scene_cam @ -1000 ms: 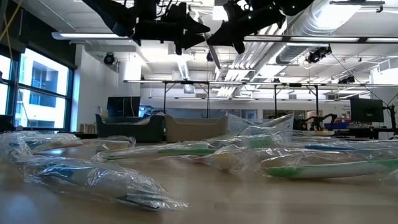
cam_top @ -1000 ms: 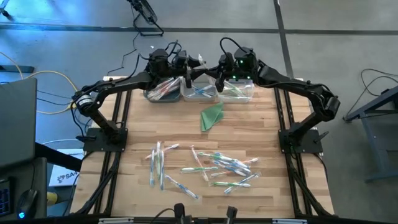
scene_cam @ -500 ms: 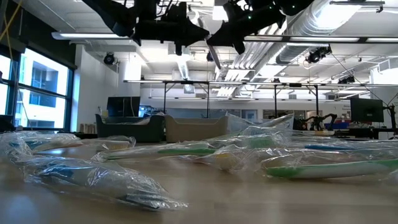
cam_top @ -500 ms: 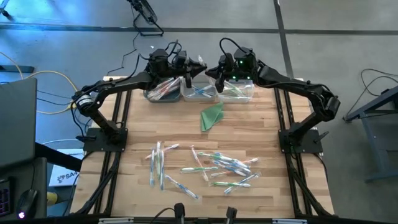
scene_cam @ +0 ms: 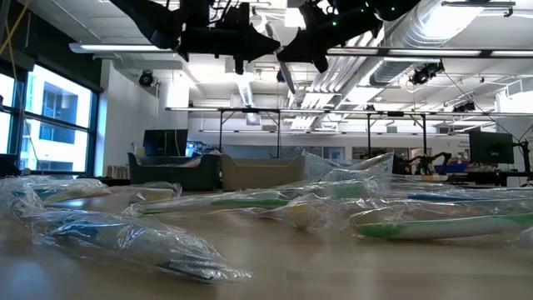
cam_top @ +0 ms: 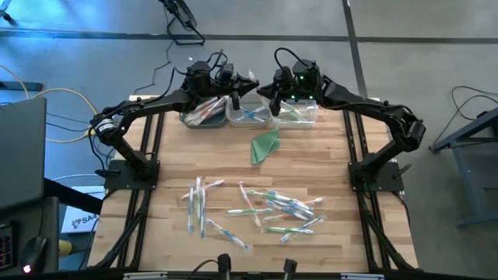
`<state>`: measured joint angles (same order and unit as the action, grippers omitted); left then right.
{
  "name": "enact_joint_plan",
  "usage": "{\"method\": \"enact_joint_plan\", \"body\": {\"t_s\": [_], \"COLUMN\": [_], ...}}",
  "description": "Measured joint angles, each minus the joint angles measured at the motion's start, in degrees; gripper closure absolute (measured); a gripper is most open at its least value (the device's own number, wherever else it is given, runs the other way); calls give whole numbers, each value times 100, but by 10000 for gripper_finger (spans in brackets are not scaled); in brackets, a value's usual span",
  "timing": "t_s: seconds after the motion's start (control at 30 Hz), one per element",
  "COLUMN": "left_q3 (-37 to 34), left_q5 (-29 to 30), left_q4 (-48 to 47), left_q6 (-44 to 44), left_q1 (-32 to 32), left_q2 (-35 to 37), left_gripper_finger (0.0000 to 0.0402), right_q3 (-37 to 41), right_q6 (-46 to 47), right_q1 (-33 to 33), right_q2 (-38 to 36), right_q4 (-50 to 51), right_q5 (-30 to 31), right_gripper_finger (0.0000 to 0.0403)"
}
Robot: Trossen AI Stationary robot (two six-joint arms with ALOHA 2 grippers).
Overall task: Pick & Place Toothbrushes
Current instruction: Put the orange toothbrush into the dark blue bin
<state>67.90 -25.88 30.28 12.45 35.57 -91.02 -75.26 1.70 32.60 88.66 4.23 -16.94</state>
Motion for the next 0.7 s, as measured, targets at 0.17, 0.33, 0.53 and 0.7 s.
{"method": "enact_joint_plan", "body": {"t_s": [0.17,0.33,0.53,0.7], "left_q3": [0,0,-4,-4], "left_q5": [-24,-34,-32,-32], "left_q4": [-12,-71,-87,-86], "left_q6": [-16,-35,-63,-208], "left_q1": [2,2,4,4], "left_q2": [0,0,0,0], "left_gripper_finger": [394,394,394,394], "right_q3": [0,0,0,2], "right_q6": [-31,-320,-305,-304], "right_q1": [0,1,2,62], "right_q2": [0,0,-31,-247], "right_q4": [-33,-58,-53,18], "right_q5": [-37,-119,-144,-154], "right_gripper_finger": [364,318,227,160]}}
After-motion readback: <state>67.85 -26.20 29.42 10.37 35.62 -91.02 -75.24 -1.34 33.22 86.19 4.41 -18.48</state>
